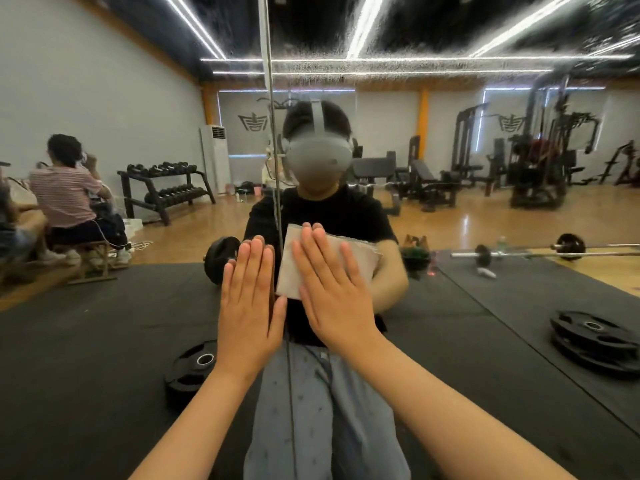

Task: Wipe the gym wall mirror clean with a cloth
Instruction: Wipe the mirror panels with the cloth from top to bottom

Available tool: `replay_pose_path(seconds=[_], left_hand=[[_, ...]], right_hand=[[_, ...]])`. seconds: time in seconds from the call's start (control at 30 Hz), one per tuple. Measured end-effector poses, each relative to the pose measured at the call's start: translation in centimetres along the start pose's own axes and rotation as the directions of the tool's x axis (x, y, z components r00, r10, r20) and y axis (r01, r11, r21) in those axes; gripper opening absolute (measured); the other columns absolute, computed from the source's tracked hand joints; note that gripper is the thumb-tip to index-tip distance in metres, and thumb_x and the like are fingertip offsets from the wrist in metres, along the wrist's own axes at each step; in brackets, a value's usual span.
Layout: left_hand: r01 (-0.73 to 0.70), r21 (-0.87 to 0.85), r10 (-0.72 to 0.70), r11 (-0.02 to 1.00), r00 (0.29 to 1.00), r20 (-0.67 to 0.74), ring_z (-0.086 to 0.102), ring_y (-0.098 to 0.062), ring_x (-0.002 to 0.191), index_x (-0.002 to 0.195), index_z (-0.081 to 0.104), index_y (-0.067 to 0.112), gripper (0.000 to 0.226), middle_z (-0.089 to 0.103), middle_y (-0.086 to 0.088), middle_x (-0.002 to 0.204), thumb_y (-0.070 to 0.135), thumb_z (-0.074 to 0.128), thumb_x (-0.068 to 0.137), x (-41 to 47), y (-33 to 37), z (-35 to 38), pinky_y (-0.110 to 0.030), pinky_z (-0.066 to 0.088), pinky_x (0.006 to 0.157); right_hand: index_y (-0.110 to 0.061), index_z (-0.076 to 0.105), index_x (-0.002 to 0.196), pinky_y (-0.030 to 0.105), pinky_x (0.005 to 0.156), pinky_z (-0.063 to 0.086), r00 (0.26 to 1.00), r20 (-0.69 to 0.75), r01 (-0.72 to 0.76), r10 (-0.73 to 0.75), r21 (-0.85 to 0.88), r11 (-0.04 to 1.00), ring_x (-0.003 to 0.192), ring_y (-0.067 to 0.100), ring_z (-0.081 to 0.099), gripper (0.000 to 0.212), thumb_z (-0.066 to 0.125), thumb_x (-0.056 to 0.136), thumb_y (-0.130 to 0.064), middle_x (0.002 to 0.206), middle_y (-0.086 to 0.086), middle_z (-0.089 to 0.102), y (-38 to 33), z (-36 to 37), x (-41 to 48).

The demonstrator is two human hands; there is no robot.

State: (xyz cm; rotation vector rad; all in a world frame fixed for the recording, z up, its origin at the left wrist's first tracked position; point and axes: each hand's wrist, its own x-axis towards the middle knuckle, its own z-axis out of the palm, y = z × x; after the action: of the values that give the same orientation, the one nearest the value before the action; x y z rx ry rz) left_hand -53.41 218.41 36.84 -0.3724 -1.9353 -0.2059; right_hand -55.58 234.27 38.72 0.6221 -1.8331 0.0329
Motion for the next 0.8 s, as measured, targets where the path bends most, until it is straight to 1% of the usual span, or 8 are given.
replay_pose_path(seconds=[0.03, 0.1, 0.23, 0.37, 0.47, 0.53, 0.63, 0.8], left_hand=[[-0.003, 0.003, 0.003, 1.000, 1.000, 0.000, 0.003, -0.027, 0.154, 0.157, 0.010, 0.004, 0.068, 0.004, -0.012, 0.166, 0.027, 0.037, 0.099, 0.0, -0.1, 0.0, -0.044, 0.000, 0.125], [-0.001, 0.010, 0.001, 1.000, 1.000, 0.000, 0.004, -0.027, 0.154, 0.157, 0.009, 0.005, 0.070, 0.003, -0.011, 0.166, 0.027, 0.038, 0.099, 0.0, -0.1, 0.0, -0.044, 0.000, 0.125], [0.015, 0.051, -0.015, 0.999, 1.000, -0.004, 0.005, -0.026, 0.154, 0.157, 0.013, 0.004, 0.068, 0.007, -0.013, 0.166, 0.030, 0.037, 0.100, 0.0, 0.3, -0.1, -0.043, 0.002, 0.125], [0.091, 0.075, -0.088, 0.993, 0.995, -0.035, 0.002, -0.025, 0.154, 0.157, 0.010, 0.004, 0.067, 0.006, -0.016, 0.165, 0.032, 0.031, 0.101, -1.8, 0.2, 0.0, -0.040, -0.001, 0.125], [0.154, 0.058, -0.153, 0.986, 0.988, -0.031, 0.000, -0.026, 0.154, 0.158, 0.003, 0.006, 0.067, -0.001, -0.013, 0.166, 0.029, 0.028, 0.100, -3.8, 0.0, 0.9, -0.044, 0.000, 0.125], [0.168, 0.050, -0.166, 0.985, 0.985, -0.035, -0.002, -0.025, 0.154, 0.158, 0.000, 0.008, 0.066, -0.004, -0.010, 0.166, 0.029, 0.027, 0.101, -4.3, -0.1, 1.6, -0.045, 0.000, 0.124], [0.160, 0.077, -0.154, 0.984, 0.985, -0.077, -0.005, -0.021, 0.153, 0.158, -0.001, 0.011, 0.065, -0.009, -0.003, 0.165, 0.031, 0.026, 0.102, -4.2, -0.5, 2.3, -0.044, -0.001, 0.124], [0.137, 0.117, -0.122, 0.984, 0.985, -0.124, -0.008, -0.016, 0.152, 0.157, 0.002, 0.007, 0.065, -0.008, 0.000, 0.164, 0.030, 0.028, 0.102, -4.2, -1.0, 2.7, -0.040, -0.003, 0.124]], right_hand=[[-0.009, 0.021, 0.156, 0.044, 0.124, 0.004, 0.999, 0.003, 0.034, -0.034, -0.017, 0.999, 0.153, 0.022, 0.005, 0.060, 0.037, 0.100, -0.023, 0.164, 0.010, 0.012, 0.3, 0.1, 0.0], [-0.012, 0.024, 0.156, 0.045, 0.124, 0.005, 0.996, -0.006, 0.090, -0.090, -0.028, 0.996, 0.153, 0.023, 0.007, 0.058, 0.037, 0.101, -0.027, 0.163, 0.009, 0.015, 0.8, 0.2, -0.1], [-0.018, 0.030, 0.155, 0.047, 0.124, 0.009, 0.995, -0.023, 0.096, -0.097, -0.026, 0.995, 0.153, 0.025, 0.010, 0.054, 0.035, 0.104, -0.034, 0.163, 0.007, 0.020, 0.5, 0.2, -0.2], [-0.024, 0.024, 0.157, 0.048, 0.124, 0.003, 0.991, -0.001, 0.133, -0.133, -0.077, 0.988, 0.154, 0.025, 0.005, 0.056, 0.036, 0.104, -0.037, 0.165, 0.007, 0.015, 0.7, 0.6, -0.6], [-0.025, 0.021, 0.157, 0.048, 0.124, 0.003, 0.989, 0.004, 0.151, -0.151, -0.099, 0.984, 0.153, 0.025, 0.004, 0.054, 0.032, 0.105, -0.036, 0.165, 0.006, 0.012, 0.6, 0.8, -1.0], [-0.024, 0.019, 0.158, 0.048, 0.124, 0.005, 0.987, 0.006, 0.159, -0.159, -0.085, 0.984, 0.153, 0.024, 0.003, 0.053, 0.028, 0.106, -0.036, 0.165, 0.006, 0.010, 0.4, 1.1, -1.7], [-0.023, 0.019, 0.158, 0.049, 0.123, 0.006, 0.980, 0.014, 0.197, -0.197, -0.049, 0.979, 0.153, 0.024, 0.003, 0.054, 0.028, 0.106, -0.034, 0.165, 0.005, 0.008, -0.1, 2.1, -4.4], [-0.021, 0.017, 0.159, 0.046, 0.124, -0.002, 0.944, 0.080, 0.327, -0.322, -0.078, 0.942, 0.154, 0.022, 0.005, 0.060, 0.036, 0.103, -0.033, 0.167, 0.004, 0.005, -1.3, 4.6, -12.2]])
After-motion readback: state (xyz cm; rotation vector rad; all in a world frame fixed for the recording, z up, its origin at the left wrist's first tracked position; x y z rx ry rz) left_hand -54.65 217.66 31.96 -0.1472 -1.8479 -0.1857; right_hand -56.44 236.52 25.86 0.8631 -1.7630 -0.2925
